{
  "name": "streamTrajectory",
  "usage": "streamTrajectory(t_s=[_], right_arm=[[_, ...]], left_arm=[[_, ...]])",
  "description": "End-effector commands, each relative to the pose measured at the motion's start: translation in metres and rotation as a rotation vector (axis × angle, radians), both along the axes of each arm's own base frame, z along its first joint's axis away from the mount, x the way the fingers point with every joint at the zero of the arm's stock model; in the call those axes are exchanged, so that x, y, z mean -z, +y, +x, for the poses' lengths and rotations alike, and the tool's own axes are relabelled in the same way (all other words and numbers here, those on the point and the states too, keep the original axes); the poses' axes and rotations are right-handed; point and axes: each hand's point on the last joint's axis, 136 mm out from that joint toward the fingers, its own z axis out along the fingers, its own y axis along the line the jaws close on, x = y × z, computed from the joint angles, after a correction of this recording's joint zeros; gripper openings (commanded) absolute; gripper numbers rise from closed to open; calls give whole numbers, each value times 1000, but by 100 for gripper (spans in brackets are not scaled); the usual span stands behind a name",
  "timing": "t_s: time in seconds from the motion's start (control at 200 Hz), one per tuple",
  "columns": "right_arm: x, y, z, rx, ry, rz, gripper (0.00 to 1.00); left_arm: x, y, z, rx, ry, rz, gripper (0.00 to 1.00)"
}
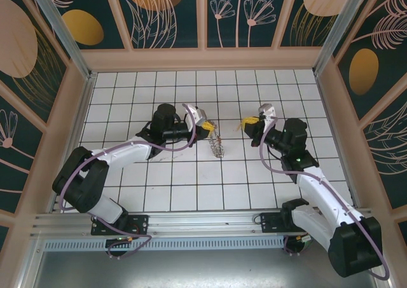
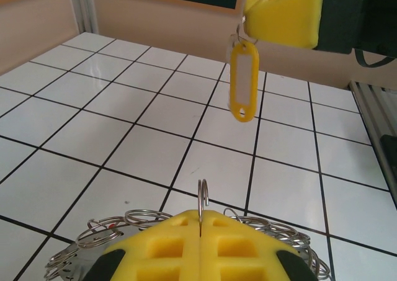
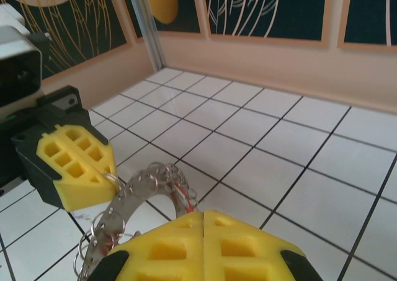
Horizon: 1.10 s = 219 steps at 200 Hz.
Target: Put the keys on the keyring
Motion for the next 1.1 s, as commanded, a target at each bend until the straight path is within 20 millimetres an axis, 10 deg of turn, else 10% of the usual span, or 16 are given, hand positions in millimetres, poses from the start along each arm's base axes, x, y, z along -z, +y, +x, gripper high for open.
streamTrajectory(t_s=[0.0, 1.091], right_arm=[[-19, 3, -4, -32, -117, 6, 0], [44, 60, -17, -315, -24, -274, 0]], left_arm=[[-10, -3, -8, 34, -27, -48, 0], [9, -5, -15, 43, 10, -34, 0]])
